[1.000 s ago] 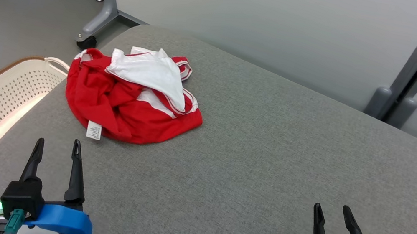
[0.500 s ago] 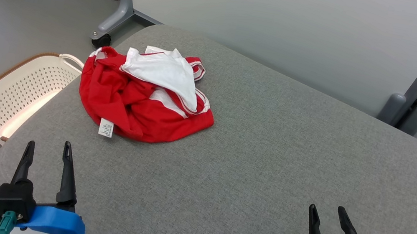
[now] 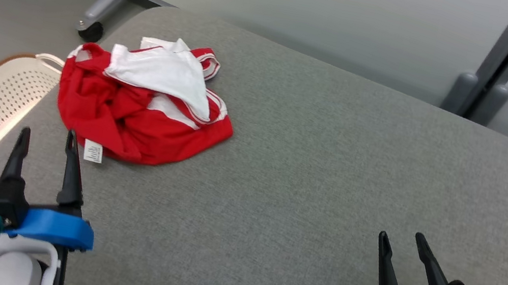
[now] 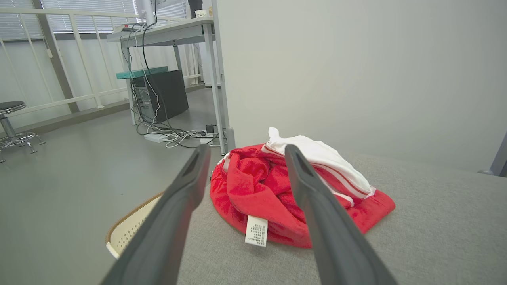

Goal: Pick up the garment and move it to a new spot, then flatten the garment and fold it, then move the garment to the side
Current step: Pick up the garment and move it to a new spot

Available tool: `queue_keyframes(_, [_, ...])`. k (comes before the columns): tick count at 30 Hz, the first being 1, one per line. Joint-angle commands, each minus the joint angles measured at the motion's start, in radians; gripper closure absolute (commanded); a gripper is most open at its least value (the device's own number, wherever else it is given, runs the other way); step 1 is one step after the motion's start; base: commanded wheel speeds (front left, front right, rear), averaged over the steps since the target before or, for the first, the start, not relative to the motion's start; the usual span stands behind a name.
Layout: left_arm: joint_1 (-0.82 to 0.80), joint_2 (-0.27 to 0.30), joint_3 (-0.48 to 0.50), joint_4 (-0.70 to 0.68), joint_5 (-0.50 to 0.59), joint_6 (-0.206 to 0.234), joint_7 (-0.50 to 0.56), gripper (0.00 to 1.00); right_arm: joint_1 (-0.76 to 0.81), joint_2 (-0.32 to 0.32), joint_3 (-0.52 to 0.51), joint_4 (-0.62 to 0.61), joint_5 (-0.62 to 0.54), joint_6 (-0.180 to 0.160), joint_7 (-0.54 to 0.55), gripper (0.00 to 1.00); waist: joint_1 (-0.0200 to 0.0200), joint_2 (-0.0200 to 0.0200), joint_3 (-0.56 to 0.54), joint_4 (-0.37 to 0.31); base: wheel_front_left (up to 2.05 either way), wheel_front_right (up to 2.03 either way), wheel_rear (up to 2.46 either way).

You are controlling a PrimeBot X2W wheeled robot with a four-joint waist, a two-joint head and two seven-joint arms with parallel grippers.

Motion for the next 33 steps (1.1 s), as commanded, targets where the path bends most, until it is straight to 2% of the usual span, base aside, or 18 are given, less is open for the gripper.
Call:
queue_keyframes(1, [-0.038, 0.012, 0.007, 0.002, 0.001, -0.005, -0.005, 0.00, -0.016, -0.007, -0.001, -0.008, -0.008, 0.000, -0.003, 0.00, -0.0001, 0.0000, 0.012, -0.014, 0.00, 0.00, 0.00])
queue_keyframes(9, [-0.241, 0.082, 0.057, 0.053, -0.016, -0.022, -0.004, 0.00, -0.066, -0.006, -0.020, -0.072, -0.063, 0.000, 0.011, 0.00, -0.0001, 0.0000, 0.129, -0.138, 0.00, 0.00, 0.00])
queue_keyframes(18, [-0.449, 0.166, 0.068, 0.211, -0.017, -0.062, -0.004, 0.00, -0.102, -0.006, -0.037, -0.185, -0.110, 0.000, 0.031, 0.00, -0.0001, 0.0000, 0.251, -0.262, 0.00, 0.00, 0.00])
queue_keyframes(25, [-0.572, 0.209, 0.038, 0.414, -0.009, -0.091, 0.049, 0.00, -0.117, -0.006, -0.041, -0.243, -0.113, 0.000, 0.046, 0.00, -0.0001, 0.0000, 0.310, -0.319, 0.00, 0.00, 0.00])
queue_keyframes(30, [-0.611, 0.241, 0.008, 0.554, 0.009, -0.101, 0.124, 0.00, -0.124, -0.006, -0.041, -0.251, -0.100, 0.000, 0.040, 0.00, -0.0001, 0.0000, 0.326, -0.346, 0.00, 0.00, 0.00])
queue_keyframes(33, [-0.625, 0.240, 0.001, 0.628, 0.001, -0.107, 0.187, 0.00, -0.117, -0.006, -0.045, -0.253, -0.098, 0.000, 0.037, 0.00, -0.0001, 0.0000, 0.328, -0.348, 0.00, 0.00, 0.00])
